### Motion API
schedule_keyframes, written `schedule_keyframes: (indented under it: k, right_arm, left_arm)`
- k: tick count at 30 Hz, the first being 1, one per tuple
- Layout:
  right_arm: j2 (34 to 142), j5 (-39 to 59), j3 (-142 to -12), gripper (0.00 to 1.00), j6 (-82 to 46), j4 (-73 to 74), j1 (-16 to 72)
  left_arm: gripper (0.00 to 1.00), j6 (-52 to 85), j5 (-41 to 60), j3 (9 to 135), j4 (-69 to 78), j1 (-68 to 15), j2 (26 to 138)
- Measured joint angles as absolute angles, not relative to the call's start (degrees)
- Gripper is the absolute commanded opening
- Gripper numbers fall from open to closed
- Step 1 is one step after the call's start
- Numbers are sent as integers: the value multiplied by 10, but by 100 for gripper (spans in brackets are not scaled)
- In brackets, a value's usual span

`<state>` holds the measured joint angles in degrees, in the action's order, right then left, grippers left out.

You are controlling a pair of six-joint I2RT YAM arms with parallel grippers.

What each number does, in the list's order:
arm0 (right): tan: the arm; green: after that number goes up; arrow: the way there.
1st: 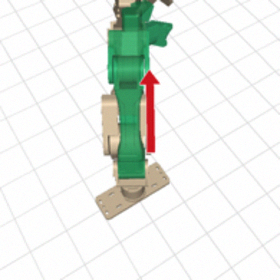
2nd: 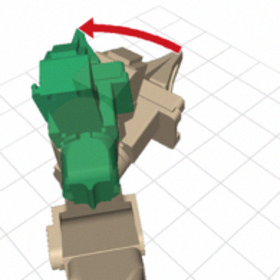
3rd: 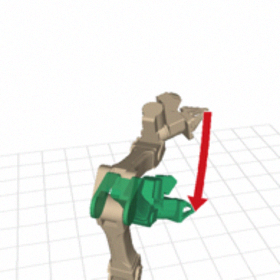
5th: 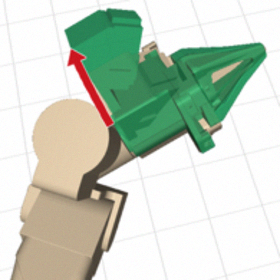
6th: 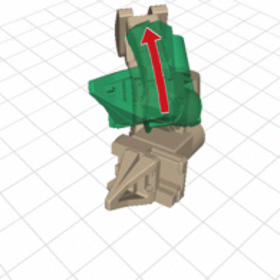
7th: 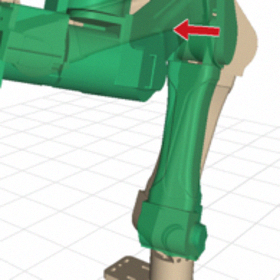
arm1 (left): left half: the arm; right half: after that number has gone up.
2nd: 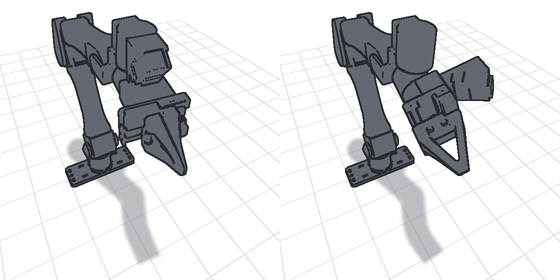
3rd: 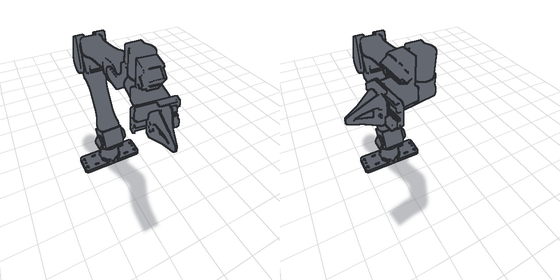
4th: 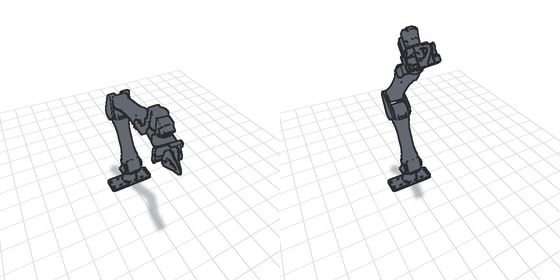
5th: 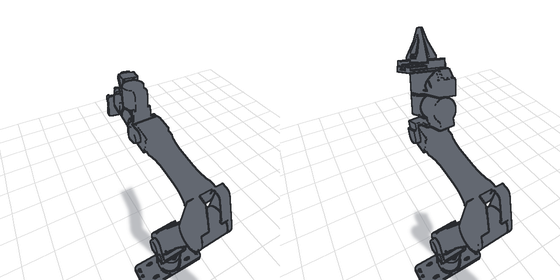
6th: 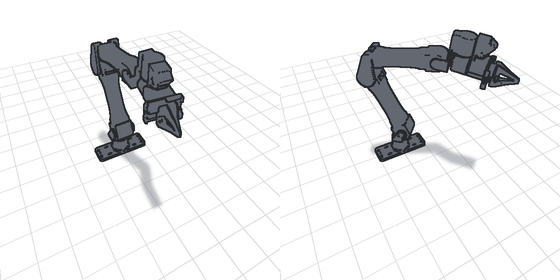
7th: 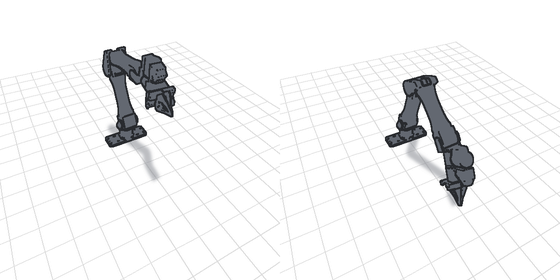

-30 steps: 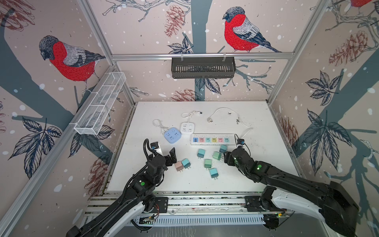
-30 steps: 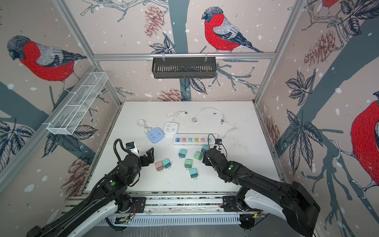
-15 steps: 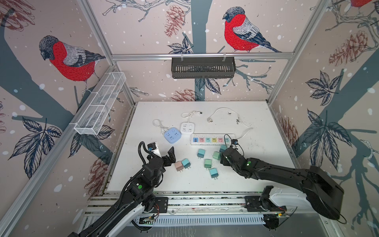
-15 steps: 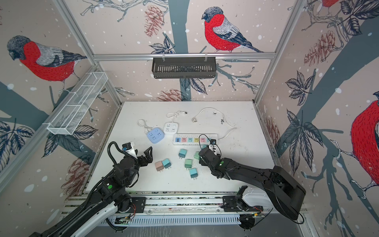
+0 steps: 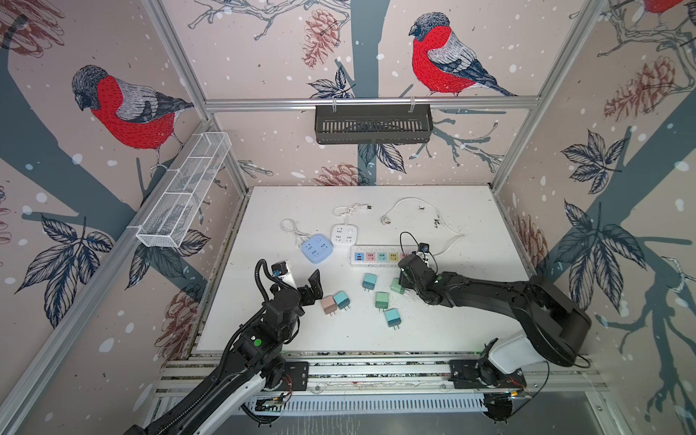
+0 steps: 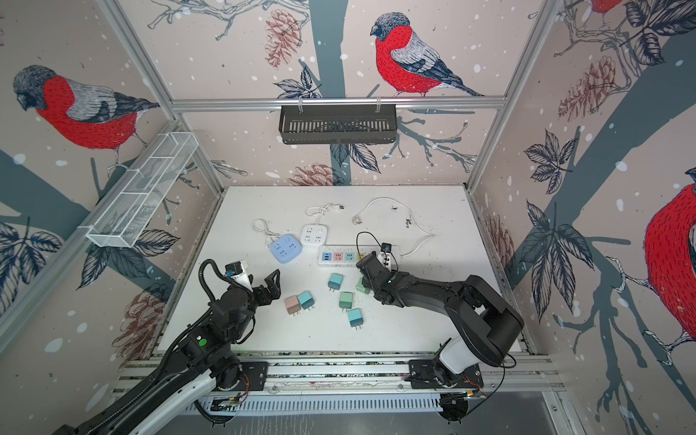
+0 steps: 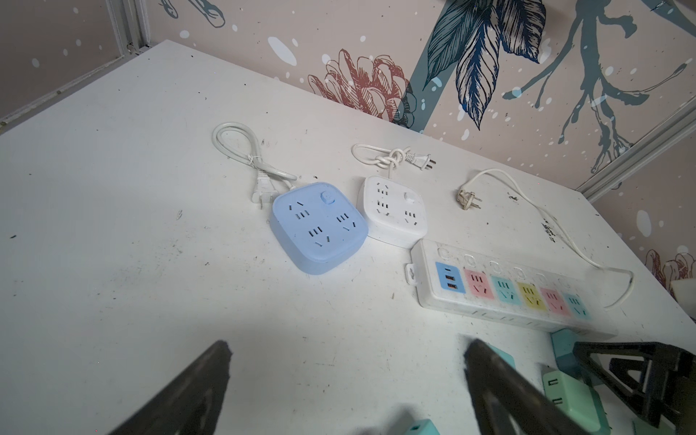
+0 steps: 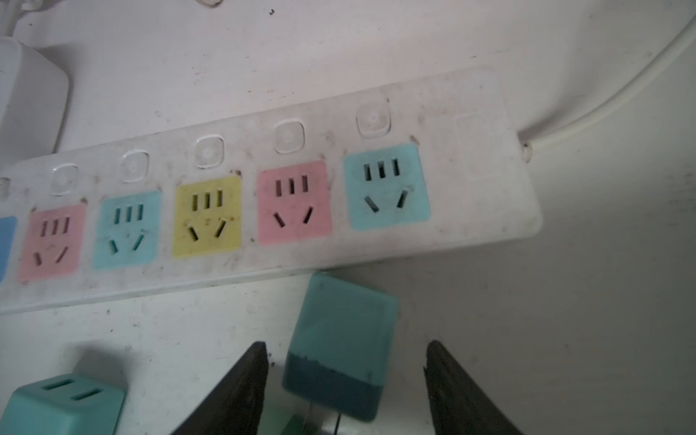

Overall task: Insert the plug
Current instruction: 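Lower the right gripper onto a teal charger plug and close on it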

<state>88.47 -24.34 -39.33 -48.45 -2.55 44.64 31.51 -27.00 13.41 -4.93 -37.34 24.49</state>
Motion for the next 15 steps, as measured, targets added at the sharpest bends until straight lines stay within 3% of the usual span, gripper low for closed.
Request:
schedule_keyframes:
  k: [15]
  right_arm:
    - [889, -243, -367, 59, -491, -29, 441]
  left_arm:
    - [97, 315, -270, 134, -49, -373, 243]
